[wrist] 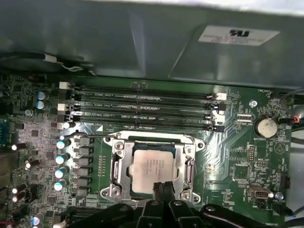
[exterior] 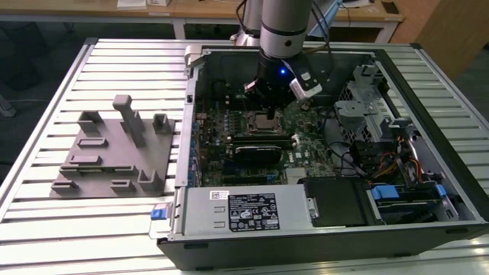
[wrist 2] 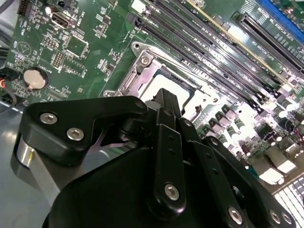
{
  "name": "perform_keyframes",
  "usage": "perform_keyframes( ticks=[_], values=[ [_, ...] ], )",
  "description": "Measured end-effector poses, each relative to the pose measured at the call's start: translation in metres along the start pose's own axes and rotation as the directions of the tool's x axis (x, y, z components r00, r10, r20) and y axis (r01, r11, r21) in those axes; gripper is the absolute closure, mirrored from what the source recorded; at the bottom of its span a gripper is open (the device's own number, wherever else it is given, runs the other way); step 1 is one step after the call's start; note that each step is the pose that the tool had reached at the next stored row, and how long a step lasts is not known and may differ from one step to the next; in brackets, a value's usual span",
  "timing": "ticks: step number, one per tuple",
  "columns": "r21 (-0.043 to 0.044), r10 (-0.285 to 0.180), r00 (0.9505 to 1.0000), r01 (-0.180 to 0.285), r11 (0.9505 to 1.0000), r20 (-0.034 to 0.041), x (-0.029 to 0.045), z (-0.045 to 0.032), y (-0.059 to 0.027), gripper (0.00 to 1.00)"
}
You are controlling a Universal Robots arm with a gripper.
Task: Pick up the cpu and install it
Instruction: 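Close the cpu cover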
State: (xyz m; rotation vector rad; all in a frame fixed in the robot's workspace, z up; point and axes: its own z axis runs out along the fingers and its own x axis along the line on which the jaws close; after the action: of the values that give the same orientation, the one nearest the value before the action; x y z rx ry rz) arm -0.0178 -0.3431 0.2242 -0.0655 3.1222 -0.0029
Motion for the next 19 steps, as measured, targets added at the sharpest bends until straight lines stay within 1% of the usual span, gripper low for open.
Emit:
perform_keyframes(
  ticks=[3,8,12,16,19],
  values=[
    [-0.0015,-0.002,1.0000,0.002,1.0000,-0.0001,0.0003,0.0029,-0.0005,0.89],
    [-0.0021,-0.002,1.0000,0.002,1.0000,0.0000,0.0013,0.0032,-0.0004,0.89],
    [-0.0037,-0.002,1.0000,0.002,1.0000,0.0003,0.0095,0.0055,0.0000,0.89],
    [-0.0035,-0.002,1.0000,0.002,1.0000,0.0003,0.0130,0.0109,0.0001,0.89],
    [-0.0034,-0.002,1.0000,0.002,1.0000,0.0001,0.0176,0.0122,0.0002,0.89]
  ],
)
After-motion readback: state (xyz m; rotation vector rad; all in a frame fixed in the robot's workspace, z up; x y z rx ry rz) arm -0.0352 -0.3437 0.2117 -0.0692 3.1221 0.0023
